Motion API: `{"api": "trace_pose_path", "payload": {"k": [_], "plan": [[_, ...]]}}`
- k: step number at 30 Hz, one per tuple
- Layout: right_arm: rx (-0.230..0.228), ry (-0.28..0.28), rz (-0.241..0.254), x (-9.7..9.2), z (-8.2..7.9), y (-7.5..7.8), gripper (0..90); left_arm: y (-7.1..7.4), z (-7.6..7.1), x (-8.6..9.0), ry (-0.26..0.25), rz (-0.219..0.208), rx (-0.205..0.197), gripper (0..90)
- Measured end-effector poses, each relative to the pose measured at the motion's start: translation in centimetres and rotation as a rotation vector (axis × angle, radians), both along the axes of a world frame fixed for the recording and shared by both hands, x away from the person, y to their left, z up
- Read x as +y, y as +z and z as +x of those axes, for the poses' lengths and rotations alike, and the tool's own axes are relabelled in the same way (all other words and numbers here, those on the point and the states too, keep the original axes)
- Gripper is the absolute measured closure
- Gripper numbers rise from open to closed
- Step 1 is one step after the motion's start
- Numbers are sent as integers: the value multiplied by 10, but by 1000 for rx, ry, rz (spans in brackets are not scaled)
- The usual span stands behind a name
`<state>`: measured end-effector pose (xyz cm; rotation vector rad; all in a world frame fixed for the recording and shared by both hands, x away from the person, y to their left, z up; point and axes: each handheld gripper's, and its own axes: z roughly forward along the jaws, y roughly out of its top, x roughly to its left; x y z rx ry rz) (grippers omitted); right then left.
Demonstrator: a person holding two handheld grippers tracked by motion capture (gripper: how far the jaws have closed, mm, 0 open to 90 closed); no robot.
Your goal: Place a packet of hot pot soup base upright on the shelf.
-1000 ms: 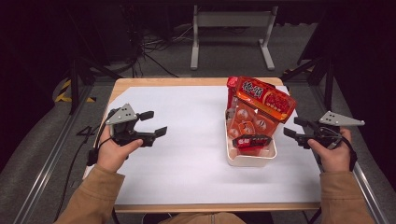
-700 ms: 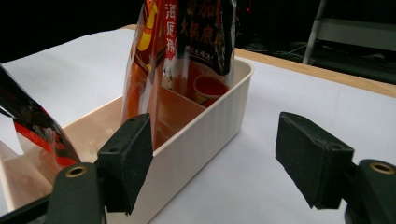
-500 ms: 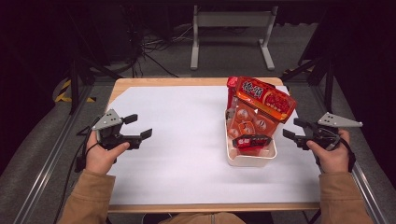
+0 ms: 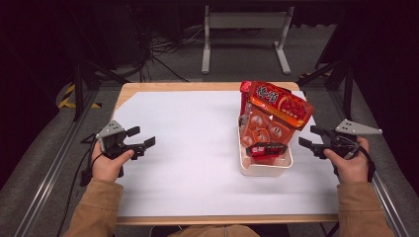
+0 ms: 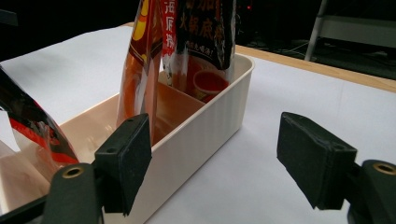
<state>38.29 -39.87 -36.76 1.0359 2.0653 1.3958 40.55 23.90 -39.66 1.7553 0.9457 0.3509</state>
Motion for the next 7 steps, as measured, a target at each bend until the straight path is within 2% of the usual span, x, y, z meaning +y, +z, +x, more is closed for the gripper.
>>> {"api": "trace_pose_path", "payload": {"k": [7], "plan": [[-1,1,-6,0,0,1,289,-2,0,0,2,-2,11,178]]}}
